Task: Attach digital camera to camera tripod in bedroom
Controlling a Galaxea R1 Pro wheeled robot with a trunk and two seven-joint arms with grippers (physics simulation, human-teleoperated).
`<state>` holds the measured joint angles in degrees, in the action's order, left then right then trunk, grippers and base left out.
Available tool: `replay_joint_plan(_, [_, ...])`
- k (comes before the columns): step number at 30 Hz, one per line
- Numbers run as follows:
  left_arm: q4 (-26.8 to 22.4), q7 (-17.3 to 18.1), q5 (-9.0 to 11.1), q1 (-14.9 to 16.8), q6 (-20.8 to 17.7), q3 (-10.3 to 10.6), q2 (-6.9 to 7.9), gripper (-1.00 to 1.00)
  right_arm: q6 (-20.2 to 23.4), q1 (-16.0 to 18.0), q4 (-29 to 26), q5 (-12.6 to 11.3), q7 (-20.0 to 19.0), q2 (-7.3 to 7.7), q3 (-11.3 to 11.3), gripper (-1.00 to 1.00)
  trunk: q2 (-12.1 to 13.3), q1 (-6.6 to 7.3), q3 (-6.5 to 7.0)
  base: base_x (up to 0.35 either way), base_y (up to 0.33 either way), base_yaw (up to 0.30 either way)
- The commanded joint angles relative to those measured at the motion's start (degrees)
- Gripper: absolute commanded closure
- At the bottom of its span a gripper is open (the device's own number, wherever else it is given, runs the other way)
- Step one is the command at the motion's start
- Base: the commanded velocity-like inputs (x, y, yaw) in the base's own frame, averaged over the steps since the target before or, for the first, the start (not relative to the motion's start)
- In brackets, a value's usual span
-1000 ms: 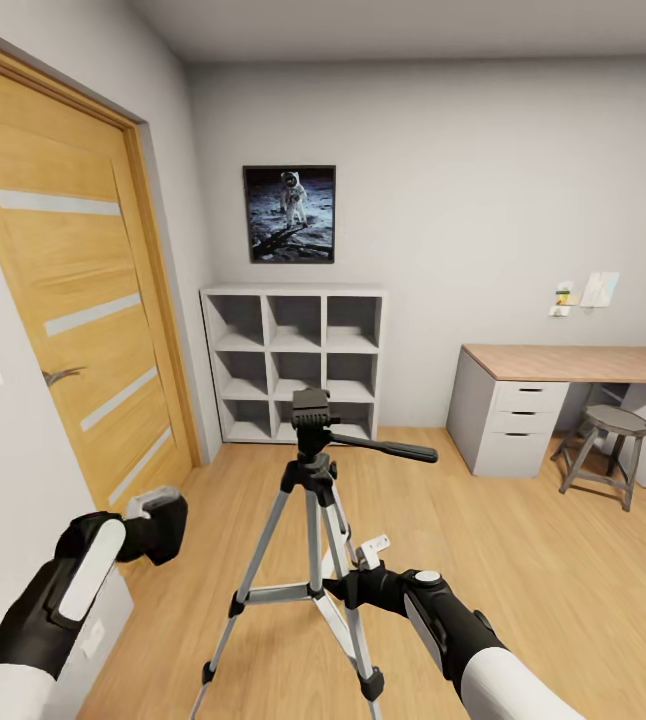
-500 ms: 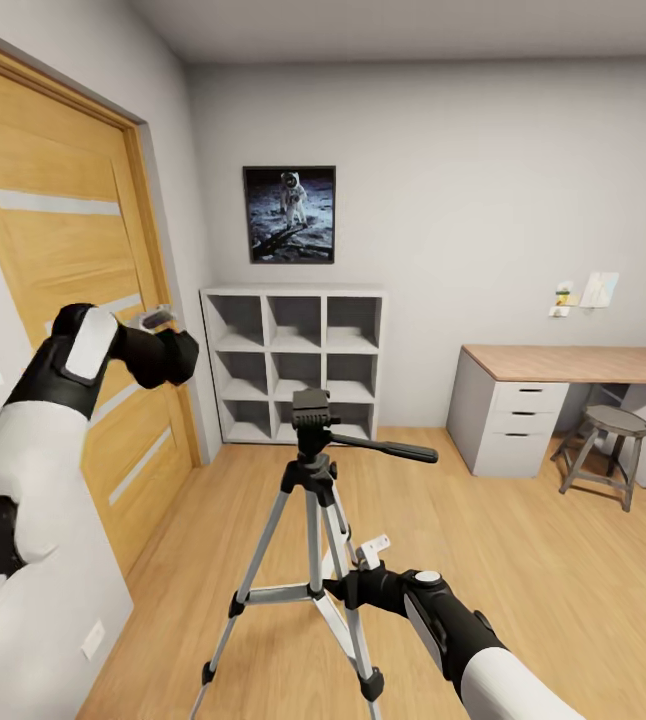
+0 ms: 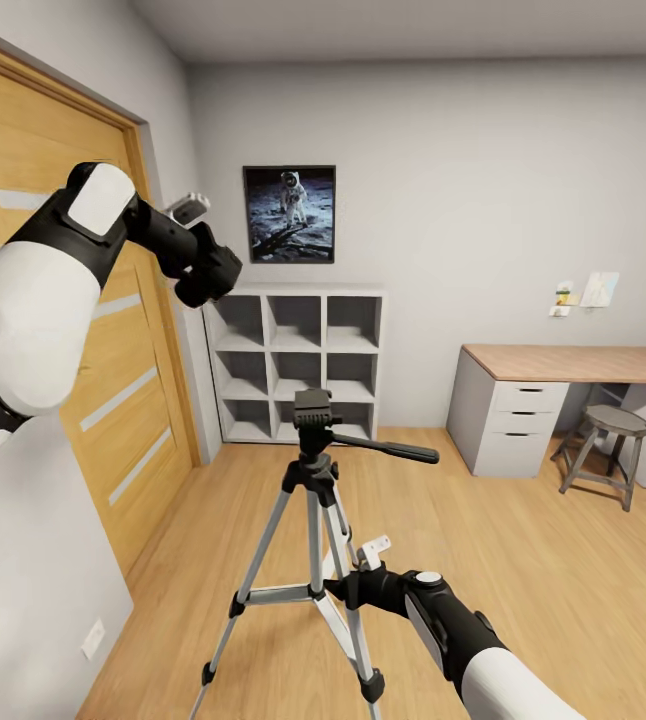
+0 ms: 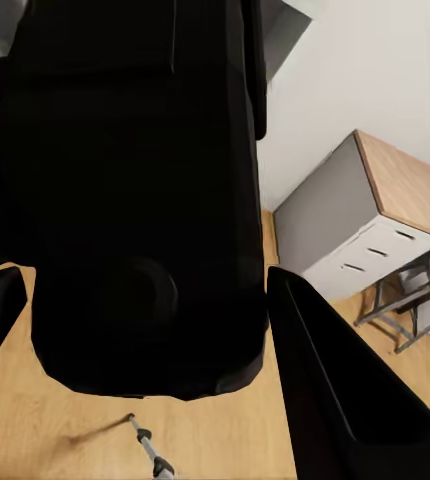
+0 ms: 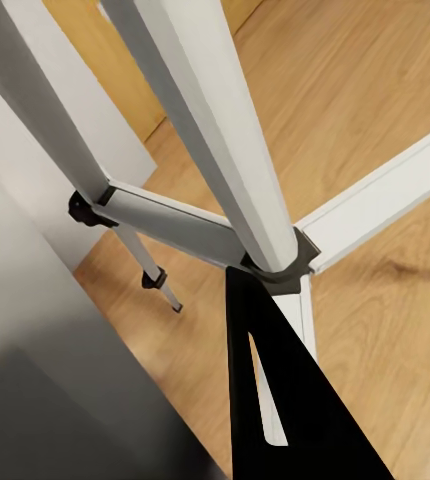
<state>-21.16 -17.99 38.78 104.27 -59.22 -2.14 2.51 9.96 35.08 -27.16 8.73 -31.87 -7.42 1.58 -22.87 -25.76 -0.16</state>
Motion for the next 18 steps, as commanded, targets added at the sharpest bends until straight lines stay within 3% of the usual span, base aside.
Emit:
replay_joint_plan(1, [-0.1, -0.3, 0.4, 0.2, -0.3, -0.2, -0.62, 1.0, 0.2, 0.0, -0.1, 0.6, -0.1, 0.01, 0.1, 1.0, 0.0, -0.02, -0.03, 0.0, 0.0, 0.0])
replay_joint_plan(14, [2.1, -0.7, -0.2, 0.4, 0.0, 0.4, -5.91, 1.0, 0.2, 0.0, -0.1, 0.7, -0.1, -0.03, 0.1, 1.0, 0.0, -0.02, -0.03, 0.0, 0.0, 0.0])
replay_joint_plan(18, [4.4, -5.4, -2.4, 0.4, 0.3, 0.6, -7.26, 1.0, 0.2, 0.0, -0.1, 0.6, -0.1, -0.09, 0.2, 1.0, 0.0, -0.02, -0.03, 0.0, 0.0, 0.0])
